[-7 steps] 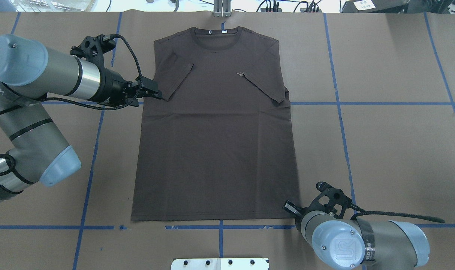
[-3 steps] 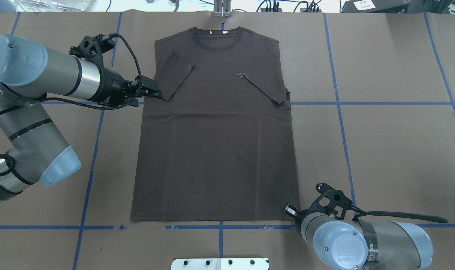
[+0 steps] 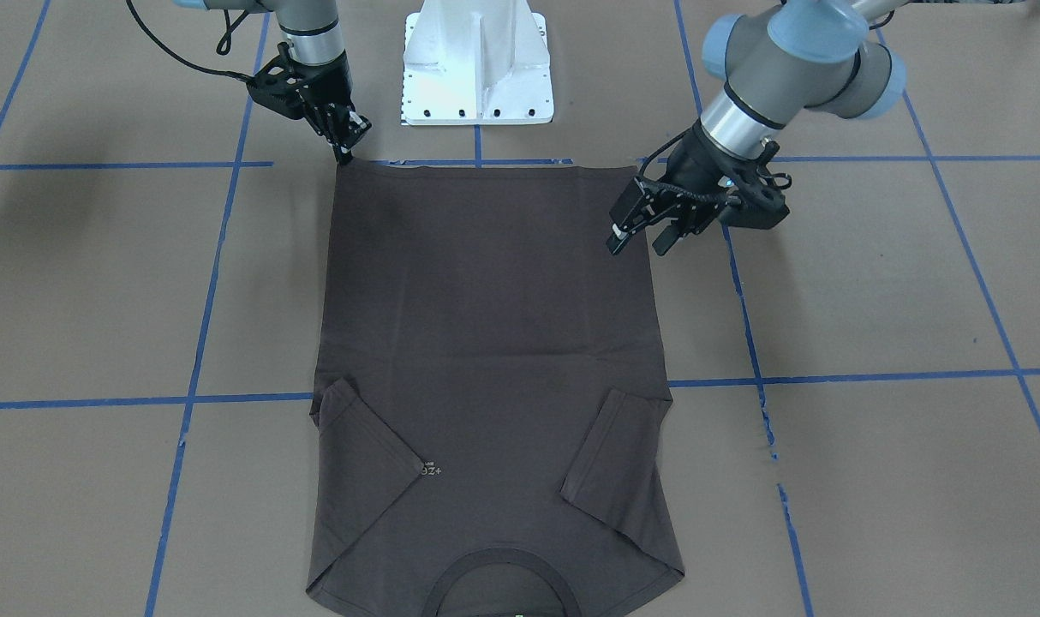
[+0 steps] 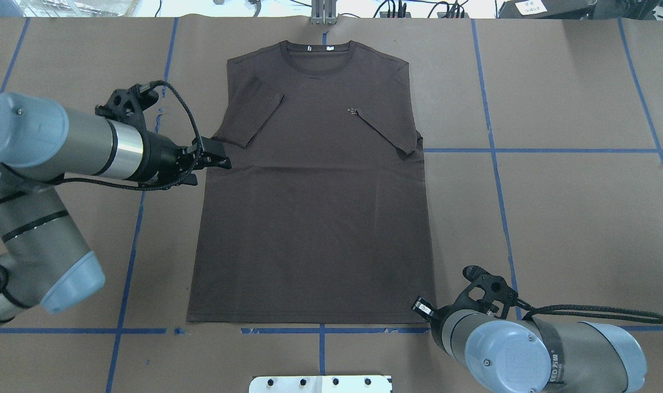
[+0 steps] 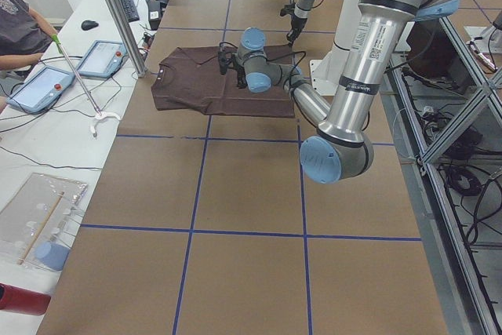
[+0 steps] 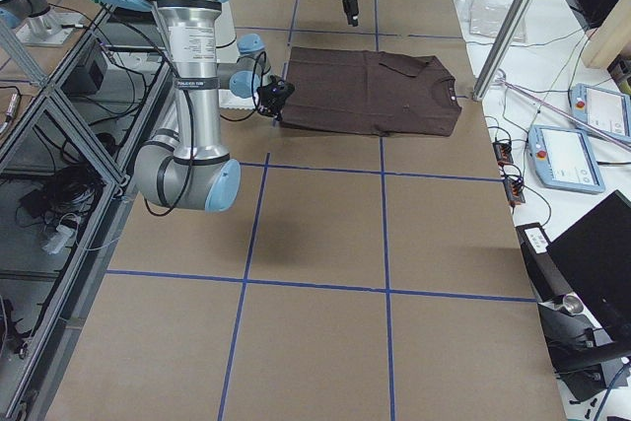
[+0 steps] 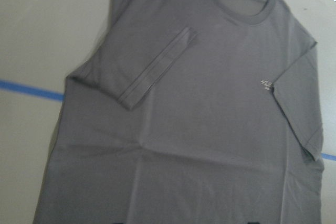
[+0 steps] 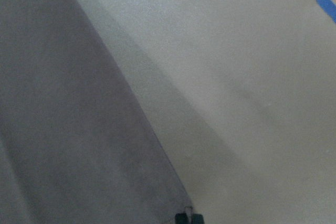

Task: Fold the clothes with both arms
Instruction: 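Move the right gripper to the hem corner nearest the robot while the left gripper follows, then grasp both hem corners nearest the robot with the left and right grippers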

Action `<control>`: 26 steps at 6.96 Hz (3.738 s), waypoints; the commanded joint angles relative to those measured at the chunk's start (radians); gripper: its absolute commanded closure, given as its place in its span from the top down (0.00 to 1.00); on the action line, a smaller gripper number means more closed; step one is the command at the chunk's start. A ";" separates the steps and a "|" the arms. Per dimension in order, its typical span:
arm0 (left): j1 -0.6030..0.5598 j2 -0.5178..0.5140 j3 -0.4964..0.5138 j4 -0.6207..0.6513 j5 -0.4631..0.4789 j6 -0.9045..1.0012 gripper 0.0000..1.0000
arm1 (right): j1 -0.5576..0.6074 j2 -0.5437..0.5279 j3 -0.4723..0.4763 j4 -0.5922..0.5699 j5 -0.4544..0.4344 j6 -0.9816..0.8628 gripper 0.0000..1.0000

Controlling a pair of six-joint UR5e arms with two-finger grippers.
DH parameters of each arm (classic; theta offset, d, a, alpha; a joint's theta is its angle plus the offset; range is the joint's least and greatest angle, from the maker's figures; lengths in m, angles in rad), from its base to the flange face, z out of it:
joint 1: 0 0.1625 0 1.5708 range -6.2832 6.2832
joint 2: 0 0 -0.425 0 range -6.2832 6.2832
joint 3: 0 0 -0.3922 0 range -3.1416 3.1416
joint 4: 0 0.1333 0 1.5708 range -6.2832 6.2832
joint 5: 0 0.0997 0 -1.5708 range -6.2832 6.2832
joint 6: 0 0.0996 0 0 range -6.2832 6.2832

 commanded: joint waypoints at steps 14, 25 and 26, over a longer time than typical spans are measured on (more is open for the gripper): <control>0.403 0.174 -0.096 0.247 0.201 -0.190 0.68 | 0.002 -0.002 0.006 0.000 0.003 -0.007 0.00; 0.423 0.233 -0.285 0.287 0.191 -0.190 0.00 | -0.039 -0.084 0.150 -0.052 0.004 -0.007 0.00; 0.478 0.237 -0.370 0.351 0.172 -0.236 0.00 | -0.111 -0.155 0.265 -0.094 0.006 -0.006 0.00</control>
